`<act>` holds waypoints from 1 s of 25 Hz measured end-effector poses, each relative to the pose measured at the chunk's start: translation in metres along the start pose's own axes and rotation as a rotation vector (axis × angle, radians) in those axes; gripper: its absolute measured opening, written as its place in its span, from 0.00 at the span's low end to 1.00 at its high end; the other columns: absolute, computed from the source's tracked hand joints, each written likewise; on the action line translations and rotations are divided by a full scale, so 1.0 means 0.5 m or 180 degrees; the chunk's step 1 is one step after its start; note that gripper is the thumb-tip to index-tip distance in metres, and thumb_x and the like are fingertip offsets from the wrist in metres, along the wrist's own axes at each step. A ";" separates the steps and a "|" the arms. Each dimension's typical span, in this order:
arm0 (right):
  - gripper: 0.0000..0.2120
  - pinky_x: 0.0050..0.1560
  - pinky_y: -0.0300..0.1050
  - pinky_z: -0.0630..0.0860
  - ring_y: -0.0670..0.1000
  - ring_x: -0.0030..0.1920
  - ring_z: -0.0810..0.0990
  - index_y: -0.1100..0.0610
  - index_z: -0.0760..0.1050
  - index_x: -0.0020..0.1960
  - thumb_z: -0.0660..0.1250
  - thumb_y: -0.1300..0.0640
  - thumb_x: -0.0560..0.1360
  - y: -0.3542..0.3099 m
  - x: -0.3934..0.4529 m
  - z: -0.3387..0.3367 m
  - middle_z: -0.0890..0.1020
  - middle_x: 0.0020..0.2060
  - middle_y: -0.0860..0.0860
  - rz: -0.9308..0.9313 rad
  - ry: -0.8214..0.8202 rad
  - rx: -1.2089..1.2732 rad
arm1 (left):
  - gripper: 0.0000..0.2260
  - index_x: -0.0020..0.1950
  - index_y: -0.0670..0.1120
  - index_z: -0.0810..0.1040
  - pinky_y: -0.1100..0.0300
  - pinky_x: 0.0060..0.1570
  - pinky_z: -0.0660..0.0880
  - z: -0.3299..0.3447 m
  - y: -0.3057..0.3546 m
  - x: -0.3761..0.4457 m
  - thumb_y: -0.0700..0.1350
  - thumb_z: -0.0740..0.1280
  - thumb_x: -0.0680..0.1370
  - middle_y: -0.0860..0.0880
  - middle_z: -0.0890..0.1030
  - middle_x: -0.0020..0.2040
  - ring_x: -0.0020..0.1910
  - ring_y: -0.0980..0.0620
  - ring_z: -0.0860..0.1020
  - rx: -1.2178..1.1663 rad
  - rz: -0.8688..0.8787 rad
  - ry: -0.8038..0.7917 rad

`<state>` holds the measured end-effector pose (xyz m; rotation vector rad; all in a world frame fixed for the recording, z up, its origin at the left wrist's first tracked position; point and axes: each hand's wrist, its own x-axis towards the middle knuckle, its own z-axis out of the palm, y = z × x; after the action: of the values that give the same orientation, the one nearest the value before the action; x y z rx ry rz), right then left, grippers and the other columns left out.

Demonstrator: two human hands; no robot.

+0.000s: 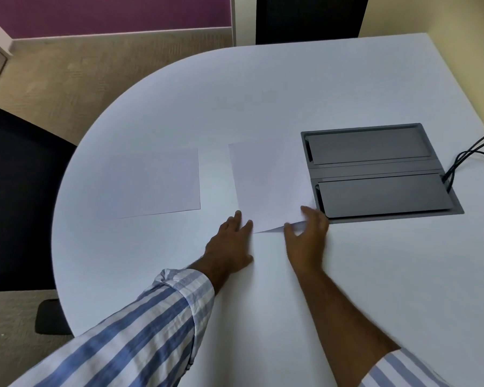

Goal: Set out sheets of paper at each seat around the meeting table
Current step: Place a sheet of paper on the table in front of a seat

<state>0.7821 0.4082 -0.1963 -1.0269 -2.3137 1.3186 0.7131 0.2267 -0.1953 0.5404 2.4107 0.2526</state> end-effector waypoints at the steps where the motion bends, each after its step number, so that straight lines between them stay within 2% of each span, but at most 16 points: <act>1: 0.25 0.68 0.51 0.76 0.54 0.69 0.76 0.58 0.76 0.70 0.77 0.63 0.75 -0.003 0.022 -0.005 0.72 0.71 0.57 0.0180 0.0139 0.0260 | 0.46 0.85 0.57 0.48 0.41 0.75 0.67 -0.001 -0.001 -0.002 0.57 0.73 0.75 0.51 0.40 0.86 0.85 0.47 0.46 -0.0005 0.0016 -0.0013; 3: 0.26 0.66 0.50 0.77 0.53 0.64 0.78 0.57 0.75 0.71 0.77 0.59 0.75 -0.010 0.075 -0.018 0.76 0.68 0.57 0.0656 0.0220 0.0566 | 0.46 0.85 0.57 0.48 0.41 0.75 0.67 -0.003 -0.002 -0.004 0.56 0.73 0.75 0.51 0.40 0.86 0.85 0.47 0.46 -0.0029 0.0042 -0.0016; 5: 0.25 0.62 0.52 0.81 0.56 0.59 0.83 0.58 0.76 0.70 0.78 0.59 0.75 -0.006 0.125 -0.033 0.82 0.62 0.57 0.1137 0.0146 0.0671 | 0.45 0.85 0.57 0.49 0.42 0.76 0.66 -0.005 -0.003 -0.002 0.57 0.73 0.75 0.51 0.40 0.86 0.85 0.47 0.46 -0.0077 0.0064 -0.0049; 7: 0.20 0.51 0.52 0.85 0.58 0.49 0.87 0.59 0.80 0.64 0.77 0.63 0.74 0.002 0.160 -0.046 0.86 0.58 0.58 0.1452 -0.0079 0.0546 | 0.42 0.84 0.57 0.54 0.43 0.78 0.64 -0.009 -0.004 0.003 0.59 0.72 0.76 0.50 0.44 0.87 0.85 0.46 0.49 -0.0264 0.0061 -0.0008; 9: 0.17 0.39 0.45 0.83 0.55 0.38 0.86 0.61 0.82 0.62 0.78 0.65 0.74 0.006 0.177 -0.054 0.86 0.57 0.58 0.1578 -0.0313 0.0489 | 0.37 0.83 0.53 0.63 0.47 0.79 0.62 -0.012 -0.002 0.008 0.58 0.73 0.77 0.47 0.55 0.86 0.83 0.45 0.57 -0.0769 0.0004 0.0383; 11: 0.17 0.35 0.41 0.82 0.52 0.36 0.85 0.63 0.82 0.61 0.78 0.65 0.74 0.003 0.182 -0.058 0.85 0.58 0.58 0.1635 -0.0351 0.0579 | 0.31 0.78 0.46 0.71 0.49 0.77 0.66 -0.007 0.008 0.011 0.54 0.74 0.78 0.45 0.71 0.78 0.76 0.45 0.70 -0.1565 -0.0300 0.1035; 13: 0.16 0.32 0.38 0.83 0.53 0.40 0.86 0.63 0.81 0.60 0.78 0.67 0.74 0.000 0.181 -0.064 0.84 0.59 0.59 0.1758 -0.0367 0.0814 | 0.24 0.71 0.43 0.76 0.48 0.67 0.77 -0.010 0.025 0.022 0.52 0.74 0.78 0.44 0.81 0.65 0.62 0.44 0.81 -0.2771 -0.1019 0.1298; 15: 0.15 0.31 0.37 0.83 0.57 0.47 0.87 0.61 0.79 0.58 0.78 0.68 0.74 -0.002 0.177 -0.071 0.83 0.58 0.59 0.1911 -0.0433 0.1030 | 0.16 0.61 0.39 0.79 0.50 0.47 0.86 -0.026 0.044 0.036 0.48 0.74 0.79 0.42 0.84 0.51 0.43 0.43 0.84 -0.4183 -0.1574 0.0977; 17: 0.15 0.31 0.37 0.83 0.58 0.49 0.87 0.59 0.78 0.57 0.78 0.68 0.74 0.001 0.172 -0.077 0.83 0.57 0.59 0.1905 -0.0483 0.1006 | 0.09 0.53 0.36 0.80 0.57 0.31 0.84 -0.050 0.057 0.045 0.42 0.74 0.79 0.41 0.85 0.43 0.32 0.45 0.85 -0.4775 -0.1747 0.0747; 19: 0.12 0.32 0.40 0.84 0.57 0.48 0.86 0.60 0.79 0.54 0.78 0.67 0.74 0.004 0.168 -0.079 0.83 0.55 0.60 0.1802 -0.0507 0.0800 | 0.07 0.52 0.35 0.79 0.56 0.29 0.84 -0.071 0.063 0.050 0.38 0.74 0.78 0.39 0.86 0.41 0.28 0.46 0.85 -0.4653 -0.1756 0.0823; 21: 0.10 0.34 0.44 0.85 0.57 0.47 0.86 0.58 0.79 0.48 0.79 0.65 0.74 0.007 0.161 -0.079 0.84 0.52 0.60 0.1688 -0.0474 0.0560 | 0.09 0.52 0.35 0.78 0.44 0.37 0.86 -0.081 0.064 0.052 0.40 0.72 0.80 0.36 0.85 0.40 0.30 0.41 0.85 -0.4231 -0.1641 0.0831; 22: 0.09 0.35 0.46 0.86 0.57 0.47 0.86 0.58 0.79 0.45 0.79 0.64 0.74 0.008 0.158 -0.078 0.85 0.50 0.59 0.1622 -0.0430 0.0450 | 0.10 0.50 0.36 0.78 0.39 0.42 0.86 -0.085 0.061 0.052 0.43 0.70 0.81 0.36 0.86 0.39 0.32 0.39 0.86 -0.3837 -0.1516 0.0749; 23: 0.09 0.36 0.47 0.86 0.58 0.46 0.86 0.57 0.79 0.43 0.79 0.63 0.74 0.009 0.154 -0.078 0.85 0.48 0.59 0.1536 -0.0375 0.0345 | 0.14 0.47 0.36 0.79 0.39 0.46 0.86 -0.088 0.058 0.053 0.47 0.67 0.82 0.37 0.87 0.37 0.34 0.38 0.86 -0.3243 -0.1353 0.0634; 25: 0.07 0.38 0.48 0.85 0.56 0.44 0.86 0.58 0.80 0.41 0.78 0.60 0.74 0.010 0.148 -0.078 0.86 0.43 0.56 0.1280 -0.0269 0.0026 | 0.22 0.45 0.38 0.82 0.47 0.52 0.84 -0.092 0.059 0.049 0.54 0.60 0.84 0.42 0.88 0.35 0.40 0.42 0.87 -0.1873 -0.1062 0.0470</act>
<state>0.7538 0.4863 -0.1863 -1.5201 -2.2335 1.5371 0.6759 0.2618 -0.1645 -0.1495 2.3565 0.8376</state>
